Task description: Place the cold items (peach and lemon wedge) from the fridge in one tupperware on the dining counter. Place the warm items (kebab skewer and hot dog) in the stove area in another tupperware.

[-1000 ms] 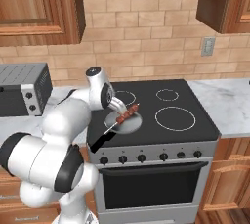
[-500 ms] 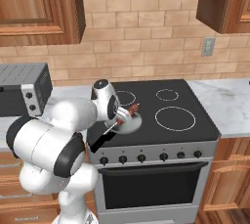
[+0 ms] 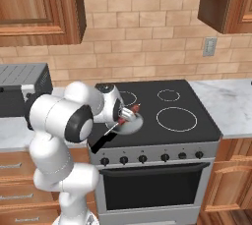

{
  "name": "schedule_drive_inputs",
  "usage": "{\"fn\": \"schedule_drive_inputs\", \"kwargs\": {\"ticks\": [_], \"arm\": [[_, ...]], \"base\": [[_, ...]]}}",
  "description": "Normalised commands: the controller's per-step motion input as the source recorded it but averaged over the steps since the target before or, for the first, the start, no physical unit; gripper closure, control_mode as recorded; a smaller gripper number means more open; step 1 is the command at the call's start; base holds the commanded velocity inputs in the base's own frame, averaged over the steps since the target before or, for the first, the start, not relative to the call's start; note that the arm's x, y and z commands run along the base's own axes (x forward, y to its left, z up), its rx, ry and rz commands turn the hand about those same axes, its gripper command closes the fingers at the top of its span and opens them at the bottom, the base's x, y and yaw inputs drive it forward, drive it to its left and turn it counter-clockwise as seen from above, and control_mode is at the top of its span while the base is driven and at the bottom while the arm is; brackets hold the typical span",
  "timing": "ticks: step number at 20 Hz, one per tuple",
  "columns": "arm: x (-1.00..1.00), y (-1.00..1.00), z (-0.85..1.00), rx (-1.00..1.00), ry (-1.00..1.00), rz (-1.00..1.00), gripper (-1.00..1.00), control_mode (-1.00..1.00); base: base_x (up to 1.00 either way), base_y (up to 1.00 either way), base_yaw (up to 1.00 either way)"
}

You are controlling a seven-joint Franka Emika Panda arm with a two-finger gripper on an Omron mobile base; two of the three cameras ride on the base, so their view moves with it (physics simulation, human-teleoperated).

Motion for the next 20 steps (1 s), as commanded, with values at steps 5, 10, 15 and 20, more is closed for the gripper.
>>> {"fn": "schedule_drive_inputs", "kwargs": {"ticks": [5,10,15,20], "arm": [[0.42,-0.01,-0.40,0.00,0.02,0.00,-1.00,-1.00],[0.27,-0.06,-0.52,0.00,0.07,0.00,-1.00,-1.00],[0.03,-0.11,-0.46,0.00,0.03,0.00,1.00,-1.00],[-0.03,-0.22,-0.35,0.01,-0.04,0.01,1.00,-1.00]], "base": [[0.00,0.00,0.00],[0.00,0.00,0.00],[0.00,0.00,0.00],[0.00,0.00,0.00]]}}
